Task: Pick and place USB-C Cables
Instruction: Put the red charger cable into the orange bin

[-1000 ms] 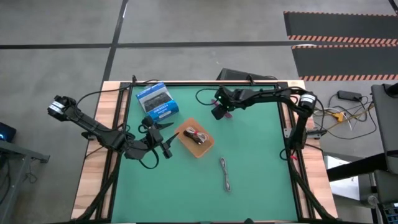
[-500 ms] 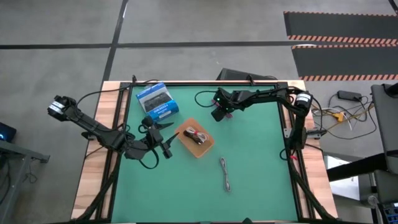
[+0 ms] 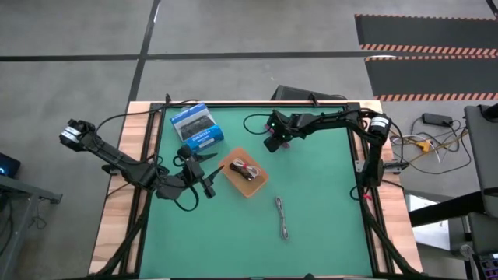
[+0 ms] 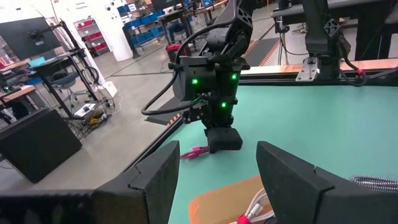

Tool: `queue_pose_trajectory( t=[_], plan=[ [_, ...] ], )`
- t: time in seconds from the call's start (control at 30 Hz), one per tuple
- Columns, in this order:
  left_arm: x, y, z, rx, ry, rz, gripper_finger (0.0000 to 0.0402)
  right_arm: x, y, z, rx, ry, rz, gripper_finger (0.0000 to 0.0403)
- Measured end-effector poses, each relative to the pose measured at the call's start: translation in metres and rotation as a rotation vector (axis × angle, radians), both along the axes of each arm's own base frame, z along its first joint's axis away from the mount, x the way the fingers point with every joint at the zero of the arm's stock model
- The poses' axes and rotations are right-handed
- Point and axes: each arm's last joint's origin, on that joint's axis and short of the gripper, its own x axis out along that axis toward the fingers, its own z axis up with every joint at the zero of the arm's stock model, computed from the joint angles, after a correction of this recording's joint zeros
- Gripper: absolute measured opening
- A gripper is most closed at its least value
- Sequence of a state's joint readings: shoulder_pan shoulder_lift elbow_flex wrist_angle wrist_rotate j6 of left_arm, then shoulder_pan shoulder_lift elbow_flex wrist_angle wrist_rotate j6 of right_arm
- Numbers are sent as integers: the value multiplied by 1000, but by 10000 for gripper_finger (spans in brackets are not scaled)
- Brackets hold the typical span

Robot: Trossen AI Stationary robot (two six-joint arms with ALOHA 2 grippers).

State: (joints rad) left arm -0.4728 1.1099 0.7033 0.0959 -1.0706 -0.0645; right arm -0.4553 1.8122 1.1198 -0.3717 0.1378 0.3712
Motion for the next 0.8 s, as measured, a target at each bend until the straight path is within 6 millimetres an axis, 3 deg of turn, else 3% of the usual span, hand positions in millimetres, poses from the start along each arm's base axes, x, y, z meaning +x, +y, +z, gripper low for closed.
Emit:
queue_pose_trajectory(
  t=[0.37, 0.8],
  plan=[
    [0, 0, 0, 0, 0, 0, 199, 0, 0, 0, 13, -6, -15, 20],
    [0, 0, 0, 0, 0, 0, 199, -3, 2, 7, 22, -12, -11, 14]
  ],
)
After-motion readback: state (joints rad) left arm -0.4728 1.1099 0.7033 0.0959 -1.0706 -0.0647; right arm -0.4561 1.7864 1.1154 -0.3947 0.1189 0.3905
